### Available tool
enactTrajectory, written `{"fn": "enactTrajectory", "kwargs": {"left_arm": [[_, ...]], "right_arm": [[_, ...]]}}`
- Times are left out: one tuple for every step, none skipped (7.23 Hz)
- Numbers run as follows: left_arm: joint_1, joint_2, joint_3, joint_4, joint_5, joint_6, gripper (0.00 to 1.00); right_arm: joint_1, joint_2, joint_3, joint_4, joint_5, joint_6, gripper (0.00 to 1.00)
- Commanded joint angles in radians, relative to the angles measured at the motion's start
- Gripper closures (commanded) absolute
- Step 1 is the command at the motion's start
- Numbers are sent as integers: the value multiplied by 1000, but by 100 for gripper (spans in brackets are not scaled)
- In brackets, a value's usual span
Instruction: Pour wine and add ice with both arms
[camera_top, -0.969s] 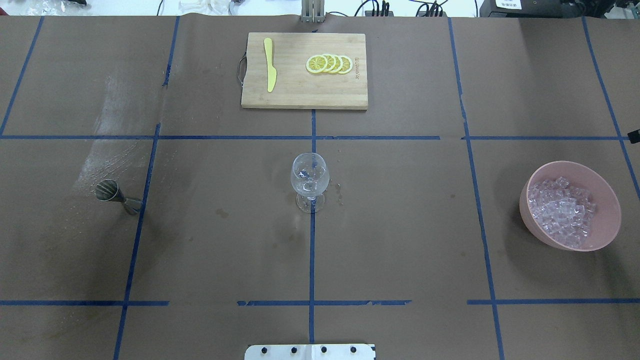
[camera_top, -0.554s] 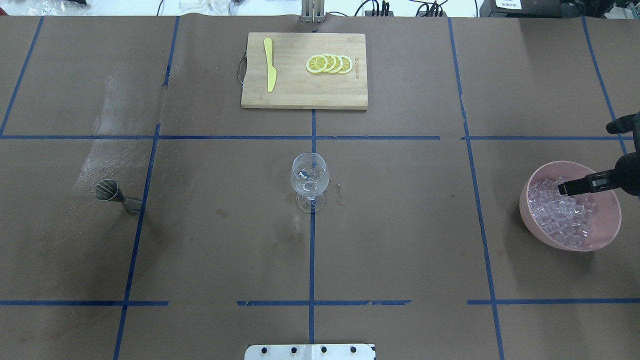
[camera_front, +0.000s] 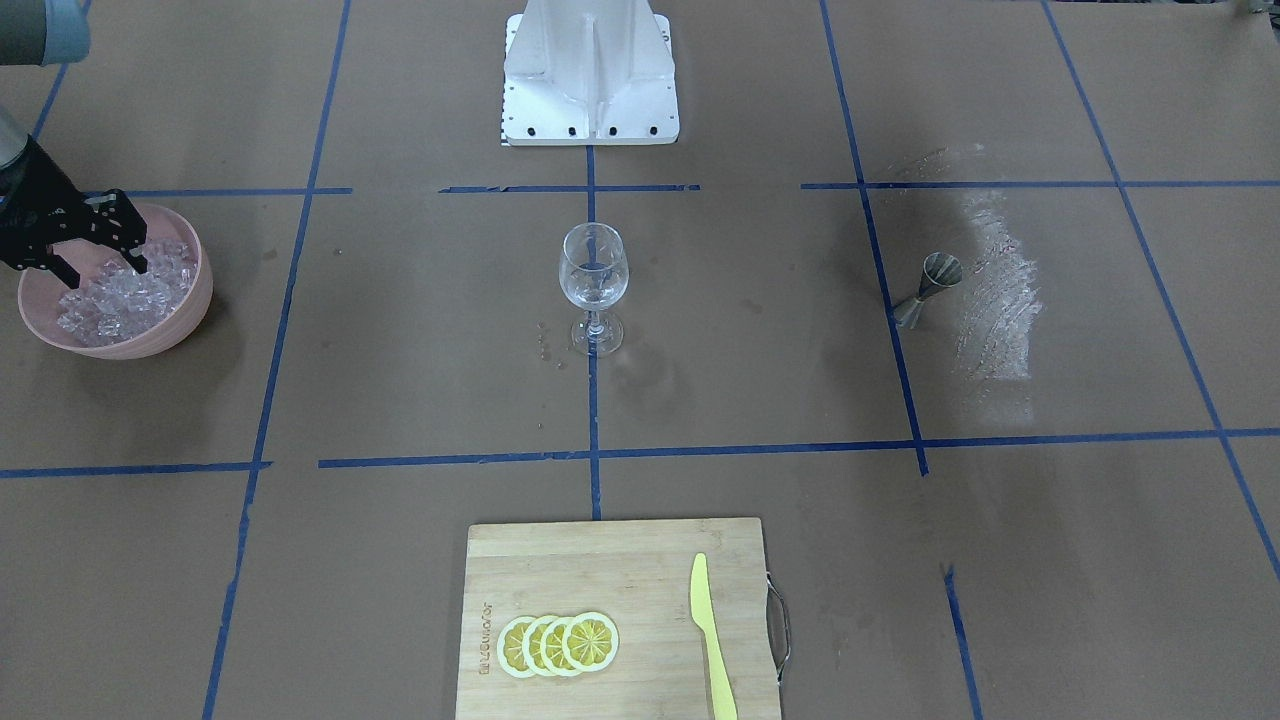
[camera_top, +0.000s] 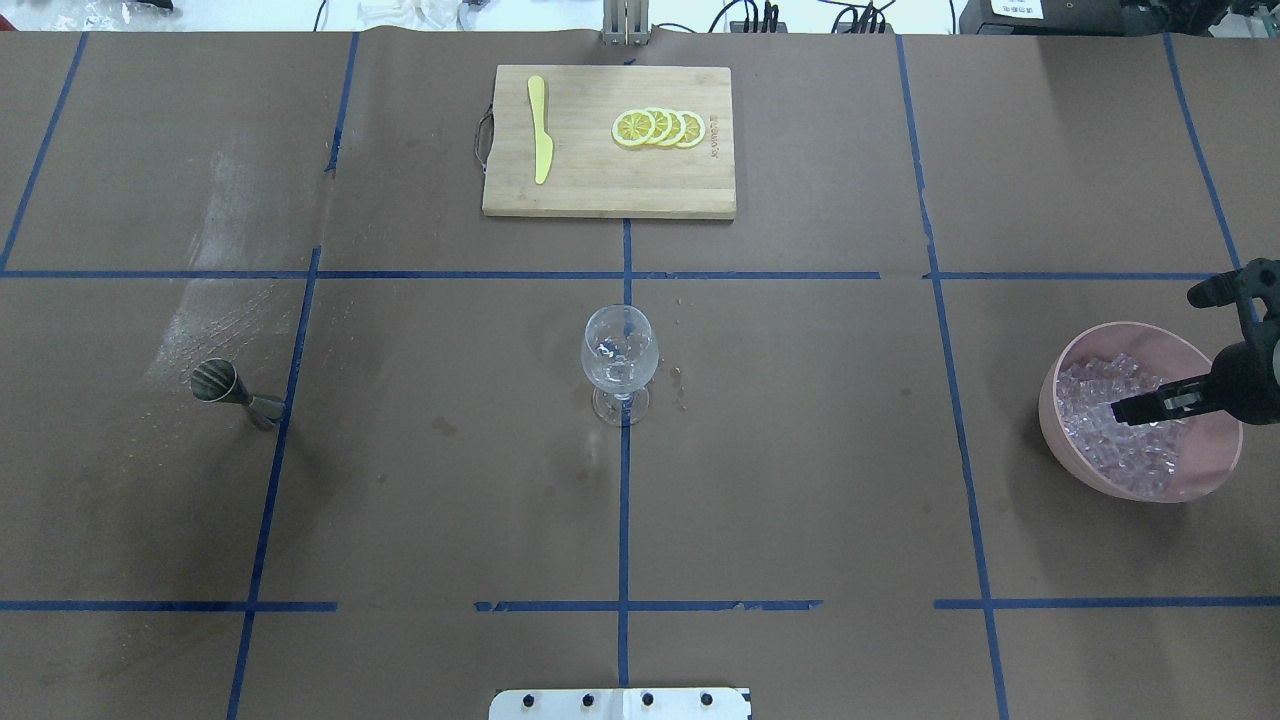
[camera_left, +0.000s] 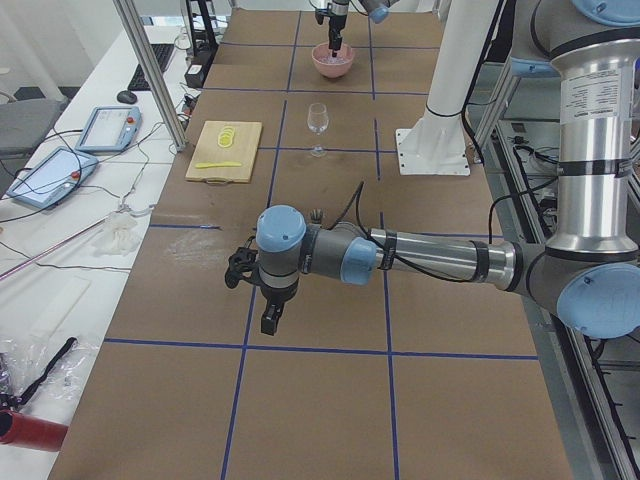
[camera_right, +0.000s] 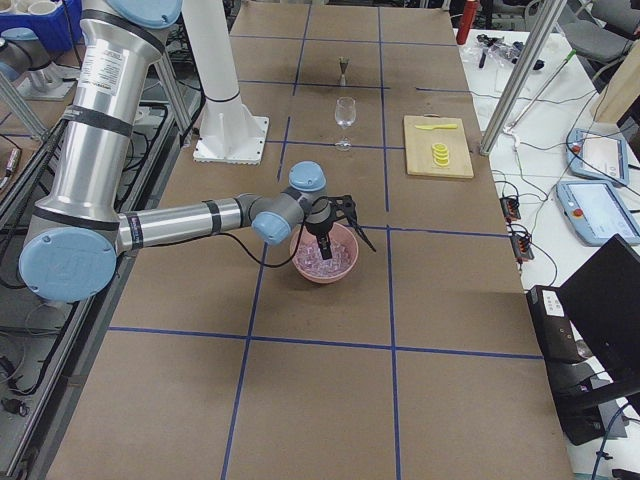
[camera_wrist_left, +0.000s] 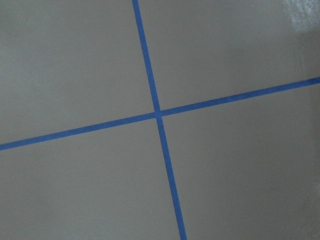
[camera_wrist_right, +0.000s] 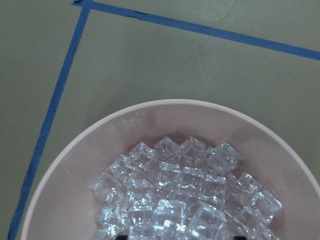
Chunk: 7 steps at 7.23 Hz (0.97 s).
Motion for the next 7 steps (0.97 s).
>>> {"fn": "enactTrajectory", "kwargs": {"left_arm": [[0,0,1,-1,0,1,0],[2,0,1,-1,0,1,0],[2,0,1,-1,0,0,0],[2,0,1,-1,0,0,0],[2,0,1,-1,0,1,0],[2,0,1,-1,0,1,0],[2,0,1,-1,0,1,0]], "right_arm": [[-19,5,-9,0,-10,0,31],[-22,5,-10,0,-10,0,32],[-27,5,-12,0,-10,-1,34],[-33,7,-18,0,-12,-8,38],[-38,7,-21,0,-25,-11,58],[-38,5,-23,-1,-27,-17,91],[-38,7,-18,-1,-25,-30,100]]}}
